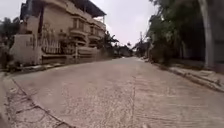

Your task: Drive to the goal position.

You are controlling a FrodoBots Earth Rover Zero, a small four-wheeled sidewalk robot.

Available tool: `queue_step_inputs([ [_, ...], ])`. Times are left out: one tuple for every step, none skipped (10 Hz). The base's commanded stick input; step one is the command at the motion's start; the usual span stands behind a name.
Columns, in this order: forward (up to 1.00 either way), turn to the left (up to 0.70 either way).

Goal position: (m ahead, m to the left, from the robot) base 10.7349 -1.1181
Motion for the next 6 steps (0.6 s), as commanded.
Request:
queue_step_inputs([
  [1.00,0.00],
  [1.00,0.02],
  [1.00,0.02],
  [1.00,0.02],
  [1.00,0.02],
  [1.00,0.02],
])
